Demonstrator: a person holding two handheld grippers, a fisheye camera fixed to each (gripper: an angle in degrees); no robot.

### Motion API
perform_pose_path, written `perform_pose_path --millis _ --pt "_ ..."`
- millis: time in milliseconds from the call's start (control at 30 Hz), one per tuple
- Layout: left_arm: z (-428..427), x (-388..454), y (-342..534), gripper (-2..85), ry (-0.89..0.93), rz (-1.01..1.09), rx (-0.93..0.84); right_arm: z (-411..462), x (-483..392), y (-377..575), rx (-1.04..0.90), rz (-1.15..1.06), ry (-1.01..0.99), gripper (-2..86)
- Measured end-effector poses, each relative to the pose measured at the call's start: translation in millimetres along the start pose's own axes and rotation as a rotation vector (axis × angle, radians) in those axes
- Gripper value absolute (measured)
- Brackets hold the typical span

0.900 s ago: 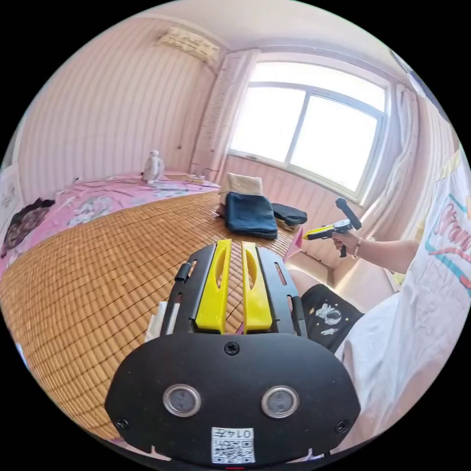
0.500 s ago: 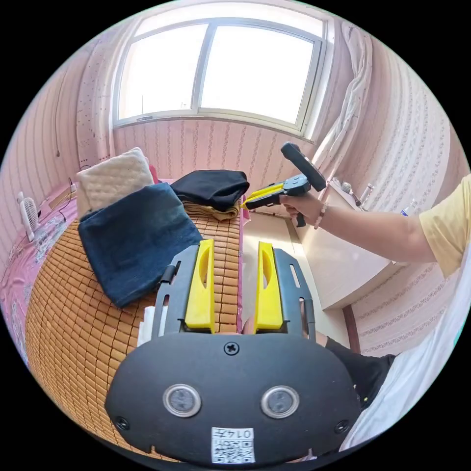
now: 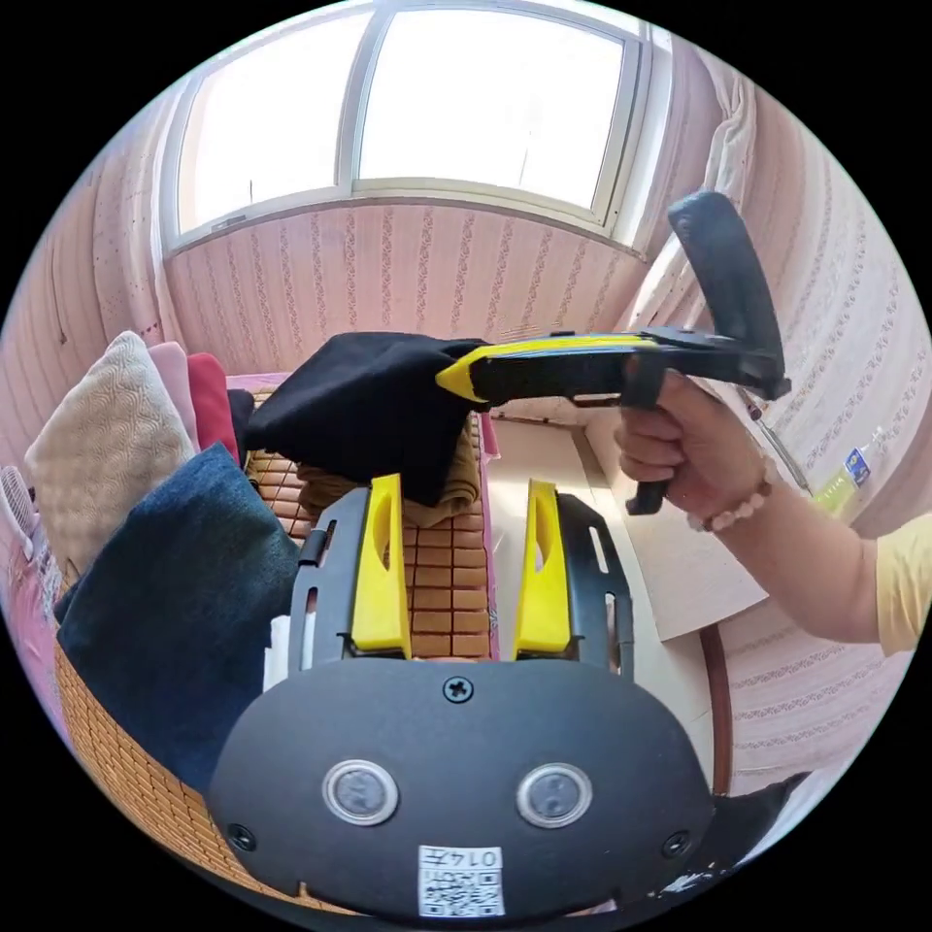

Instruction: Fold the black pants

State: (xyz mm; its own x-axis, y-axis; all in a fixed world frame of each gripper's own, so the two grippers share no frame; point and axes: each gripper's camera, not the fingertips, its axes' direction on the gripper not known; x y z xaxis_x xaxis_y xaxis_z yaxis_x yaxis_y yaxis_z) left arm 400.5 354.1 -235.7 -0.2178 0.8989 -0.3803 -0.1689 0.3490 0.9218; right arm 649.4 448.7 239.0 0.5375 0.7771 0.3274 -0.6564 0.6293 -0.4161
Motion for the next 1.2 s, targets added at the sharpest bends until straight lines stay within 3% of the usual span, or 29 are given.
perform_pose_path --millis 67,267,567,700,900,1000,1100,1200 --pt "-25 7 1 18.2 -0.016 -0.029 0.062 -72 -17 6 0.196 -0.011 -0.272 0.8" --pt "-192 33 41 14.0 -0.182 -0.109 0.428 -182 -135 -3 0.439 -0.224 -0.662 0.7" --pt "-515 42 196 1.9 -0.681 -0.328 0.516 -250 -392 -24 0.422 -0.571 -1.146 0.6" --pt "-623 46 238 -0.2 -0.818 -0.307 0.47 -292 -460 -12 0.554 -0.594 -1.144 0.6" --pt "-649 -3 285 -0.5 -0.788 -0.407 0.293 -252 -486 -17 0.504 -0.351 -1.065 0.7" --pt "-608 -57 328 0.4 -0.623 -0.534 0.1 -181 -483 -1 0.351 -0.238 -0.937 0.7" --pt "-552 -98 394 2.6 -0.447 -0.728 -0.026 -88 -476 38 0.123 -0.175 -0.671 0.8" --pt "-521 -113 454 2.9 -0.304 -0.898 -0.143 18 -460 89 -0.237 -0.158 -0.477 0.8"
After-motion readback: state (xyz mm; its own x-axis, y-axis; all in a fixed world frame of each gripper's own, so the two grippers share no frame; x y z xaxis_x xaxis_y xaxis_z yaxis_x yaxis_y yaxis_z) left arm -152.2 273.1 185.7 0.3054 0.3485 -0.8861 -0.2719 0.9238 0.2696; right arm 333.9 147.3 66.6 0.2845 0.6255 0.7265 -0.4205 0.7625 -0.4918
